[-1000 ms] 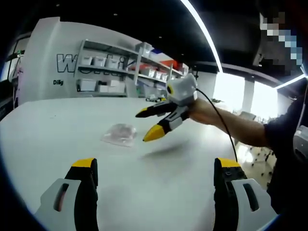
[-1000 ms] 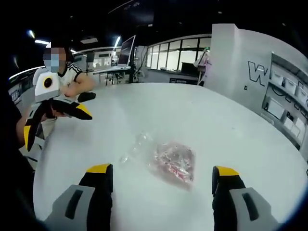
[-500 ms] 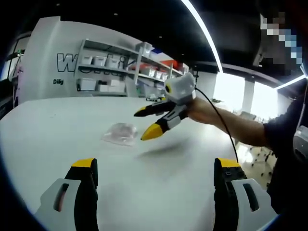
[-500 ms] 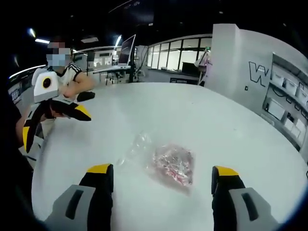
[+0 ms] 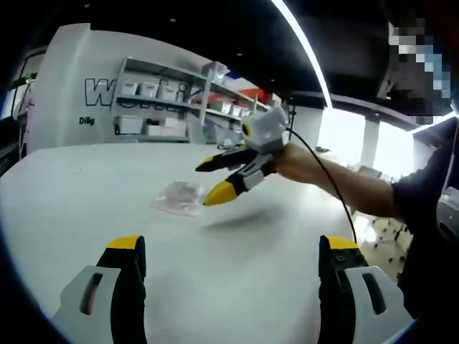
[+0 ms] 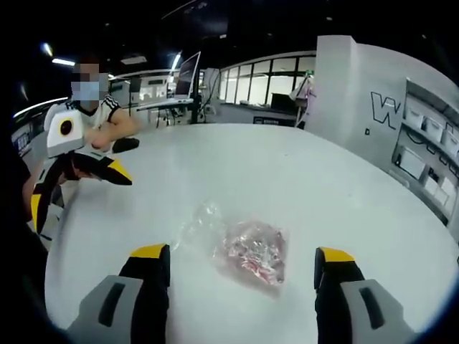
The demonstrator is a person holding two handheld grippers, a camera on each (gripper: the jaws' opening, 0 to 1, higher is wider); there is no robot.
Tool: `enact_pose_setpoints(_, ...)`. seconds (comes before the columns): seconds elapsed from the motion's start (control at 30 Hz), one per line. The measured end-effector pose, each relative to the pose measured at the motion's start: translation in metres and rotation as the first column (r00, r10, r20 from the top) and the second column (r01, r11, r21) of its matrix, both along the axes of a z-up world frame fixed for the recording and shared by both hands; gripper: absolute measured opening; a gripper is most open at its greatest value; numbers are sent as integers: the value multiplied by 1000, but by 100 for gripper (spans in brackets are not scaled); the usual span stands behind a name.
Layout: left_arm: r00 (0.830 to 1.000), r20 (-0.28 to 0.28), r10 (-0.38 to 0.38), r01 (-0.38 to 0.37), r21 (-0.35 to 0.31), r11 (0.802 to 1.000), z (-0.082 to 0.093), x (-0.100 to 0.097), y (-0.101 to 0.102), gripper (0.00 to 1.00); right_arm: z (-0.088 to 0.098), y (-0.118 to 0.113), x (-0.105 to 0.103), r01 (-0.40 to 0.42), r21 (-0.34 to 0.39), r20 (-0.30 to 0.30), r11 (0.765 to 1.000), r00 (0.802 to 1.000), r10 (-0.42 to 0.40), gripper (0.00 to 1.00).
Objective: Open the resealable bag by pulling the two sides of the seal apart until the entire bag opening is separated and visibly accessible.
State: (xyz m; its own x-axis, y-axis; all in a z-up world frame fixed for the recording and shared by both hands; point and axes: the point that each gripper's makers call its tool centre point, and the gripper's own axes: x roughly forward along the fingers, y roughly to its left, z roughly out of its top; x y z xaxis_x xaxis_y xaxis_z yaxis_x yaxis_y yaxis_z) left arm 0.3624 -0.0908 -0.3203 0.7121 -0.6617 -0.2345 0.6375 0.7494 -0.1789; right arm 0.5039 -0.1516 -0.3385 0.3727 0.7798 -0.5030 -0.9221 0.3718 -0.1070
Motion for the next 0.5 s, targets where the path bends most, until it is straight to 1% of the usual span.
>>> enact_pose_setpoints(0.17,1000,0,0,0,1,1000,0,-1,0,100,2,2,3,-4,-3,4,1000,1000,4,82)
enact_pose_setpoints(0.3,1000,-1,1,-1,2,1000,0,-1,1,100,4,4,7,-8,-11,13,1000,1000,8,77)
enact_pose_setpoints(0.5,1000,0,2,-2,2,1000,0,0,2,99,3,7,12,-8,-16,11,1000,1000,8,76)
